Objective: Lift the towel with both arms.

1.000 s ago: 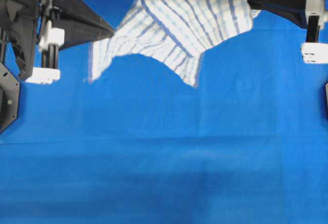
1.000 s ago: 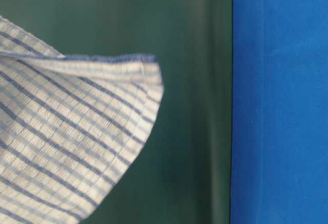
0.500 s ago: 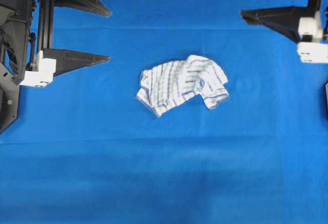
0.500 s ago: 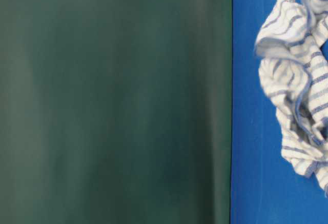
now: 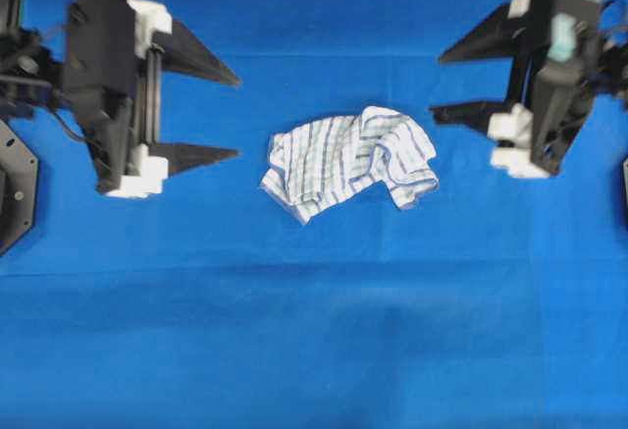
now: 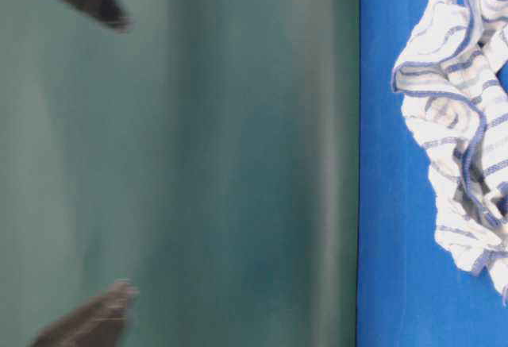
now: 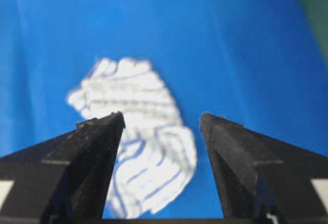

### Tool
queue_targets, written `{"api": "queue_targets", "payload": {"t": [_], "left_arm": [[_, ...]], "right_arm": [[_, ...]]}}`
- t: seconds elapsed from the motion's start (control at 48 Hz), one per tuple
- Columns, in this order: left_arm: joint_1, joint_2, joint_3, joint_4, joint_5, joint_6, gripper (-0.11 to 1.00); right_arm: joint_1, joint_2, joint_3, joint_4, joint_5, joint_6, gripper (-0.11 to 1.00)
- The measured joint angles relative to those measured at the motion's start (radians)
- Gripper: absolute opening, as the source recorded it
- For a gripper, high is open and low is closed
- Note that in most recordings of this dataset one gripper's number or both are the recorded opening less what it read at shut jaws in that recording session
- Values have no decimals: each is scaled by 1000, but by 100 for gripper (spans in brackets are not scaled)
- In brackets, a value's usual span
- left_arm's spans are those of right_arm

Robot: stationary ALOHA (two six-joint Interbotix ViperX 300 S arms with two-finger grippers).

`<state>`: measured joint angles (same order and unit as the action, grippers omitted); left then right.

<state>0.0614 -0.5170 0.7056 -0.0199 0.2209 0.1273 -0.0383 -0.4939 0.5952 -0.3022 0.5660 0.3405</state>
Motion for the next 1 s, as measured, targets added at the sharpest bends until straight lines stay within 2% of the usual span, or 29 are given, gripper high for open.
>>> {"api": "queue_targets", "payload": {"t": [0.208,0.5,0.729,1.0], "left_arm": [[-6,83,80,-2,-127,-2,88],[-8,258,158,0,-302,-2,88],[-21,436,169,-2,-466,-12,88],[-32,624,160,-2,-629,-63,88]], "right_arm": [[6,74,89,0,-84,44,64],[6,201,156,0,-153,89,64],[6,305,212,0,-273,133,64],[8,433,249,0,-399,167,64]]}}
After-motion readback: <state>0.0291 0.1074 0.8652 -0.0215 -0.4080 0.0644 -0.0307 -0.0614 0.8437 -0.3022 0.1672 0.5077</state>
